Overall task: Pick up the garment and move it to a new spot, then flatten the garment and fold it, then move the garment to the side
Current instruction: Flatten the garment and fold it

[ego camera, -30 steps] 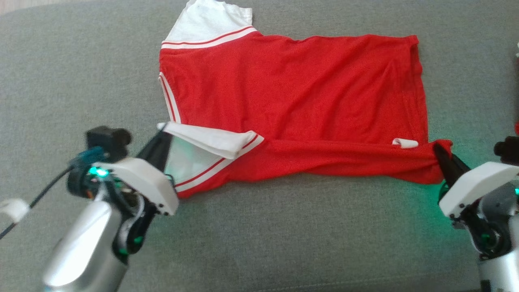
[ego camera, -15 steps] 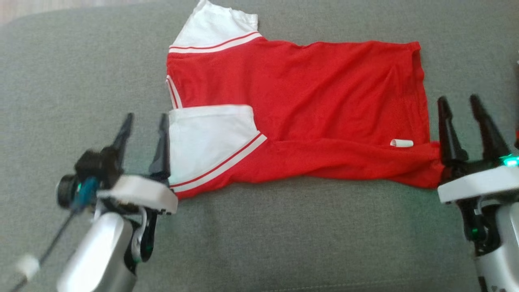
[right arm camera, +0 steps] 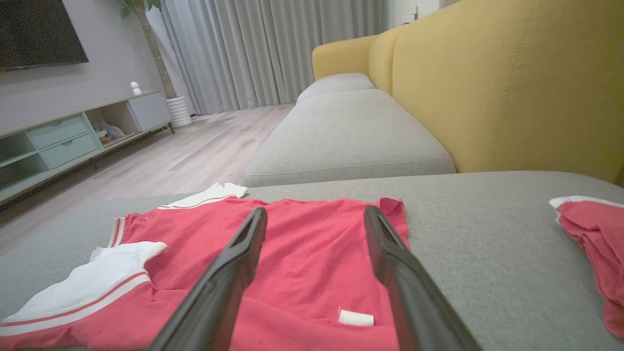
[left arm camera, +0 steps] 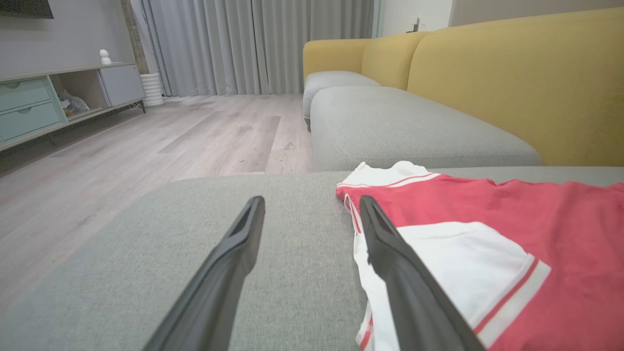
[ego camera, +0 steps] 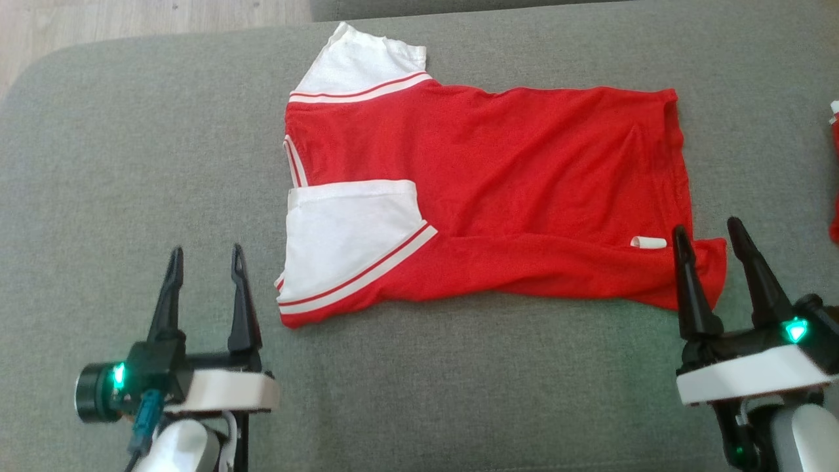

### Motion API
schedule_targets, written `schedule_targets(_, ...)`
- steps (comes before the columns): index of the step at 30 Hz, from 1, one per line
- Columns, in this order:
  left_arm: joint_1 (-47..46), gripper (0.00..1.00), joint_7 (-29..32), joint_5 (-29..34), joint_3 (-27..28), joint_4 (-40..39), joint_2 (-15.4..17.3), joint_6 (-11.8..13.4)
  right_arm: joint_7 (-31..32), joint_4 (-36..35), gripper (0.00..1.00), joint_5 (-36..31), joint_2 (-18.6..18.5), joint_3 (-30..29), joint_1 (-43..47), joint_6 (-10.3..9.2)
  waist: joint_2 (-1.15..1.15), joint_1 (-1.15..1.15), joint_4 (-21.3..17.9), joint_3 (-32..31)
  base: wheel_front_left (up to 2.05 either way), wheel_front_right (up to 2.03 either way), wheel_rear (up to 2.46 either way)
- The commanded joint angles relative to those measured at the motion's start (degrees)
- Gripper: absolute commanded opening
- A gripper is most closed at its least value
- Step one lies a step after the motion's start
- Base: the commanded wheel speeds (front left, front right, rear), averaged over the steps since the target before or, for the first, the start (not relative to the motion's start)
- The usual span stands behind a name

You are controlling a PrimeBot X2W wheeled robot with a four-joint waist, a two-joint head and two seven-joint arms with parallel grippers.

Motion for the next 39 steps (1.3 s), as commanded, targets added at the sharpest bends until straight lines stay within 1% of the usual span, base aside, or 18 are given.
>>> schedule_targets(1,-1.5,1.0,-0.4,0.3,2.2,-1.4,1.3,0.3,0.1,-2.5,1.0,0.0,-0.1,0.6,-0.6,-0.04,0.0,0.01,0.0,-0.1,0.0,0.0,0.0)
schedule_targets(10,-1.1,1.0,0.1,-0.2,1.7,-0.8,1.4,0.1,1.6,-3.4,1.0,0.1,0.6,0.7,0.6,-0.04,0.0,0.01,0.0,-0.9,0.0,0.0,0.0)
schedule_targets(13,-1.1,1.0,0.8,-0.7,1.3,-0.6,1.2,-0.3,3.2,-2.6,1.0,1.3,0.4,1.2,0.9,-0.04,0.0,0.01,0.0,-0.9,0.0,0.0,0.0)
schedule_targets(15,-1.0,1.0,2.1,-2.0,0.4,-0.1,0.5,-1.5,4.9,-1.3,1.0,2.1,0.1,1.5,1.1,-0.04,0.0,0.01,0.1,-0.7,0.0,0.0,0.0)
schedule_targets(19,-1.3,1.0,4.9,-4.9,-2.1,3.4,-1.2,-5.3,7.7,3.7,1.0,2.6,-1.2,0.7,1.4,-0.04,0.0,0.01,0.2,0.2,0.0,0.0,0.0)
schedule_targets(22,-2.3,1.0,6.9,-7.2,-3.2,6.3,-2.7,-7.7,8.4,7.2,1.0,2.9,-1.9,-1.0,0.7,-0.04,0.0,0.01,0.3,1.2,0.0,0.0,0.0)
schedule_targets(25,-3.7,1.0,8.5,-9.1,-3.5,9.1,-3.8,-9.4,8.9,10.0,1.0,3.3,-2.5,-2.5,-0.6,-0.04,0.0,0.01,0.3,2.0,0.0,0.0,0.0)
schedule_targets(32,-5.5,1.0,12.1,-12.2,-3.5,13.3,-4.4,-11.6,11.3,15.1,1.0,4.7,-3.2,-3.7,-3.5,-0.04,0.0,0.01,0.1,3.1,0.0,0.0,0.0)
schedule_targets(37,-6.6,1.0,15.6,-15.6,-3.4,15.5,-5.2,-14.0,15.5,19.2,1.0,7.2,-3.3,-2.0,-6.4,-0.04,0.0,0.01,0.2,3.7,0.0,0.0,0.0)
schedule_targets(38,-6.8,0.43,16.1,-16.4,-3.4,15.6,-5.4,-14.8,16.5,19.9,1.0,7.9,-3.6,-1.3,-7.0,-0.04,0.0,0.01,0.2,3.8,0.0,0.0,0.0)
schedule_targets(39,-6.9,0.0,16.3,-17.3,-3.3,15.6,-5.6,-15.6,17.4,20.3,1.0,8.6,-3.9,-0.5,-7.5,-0.04,0.0,0.01,0.3,3.9,0.0,0.0,0.0)
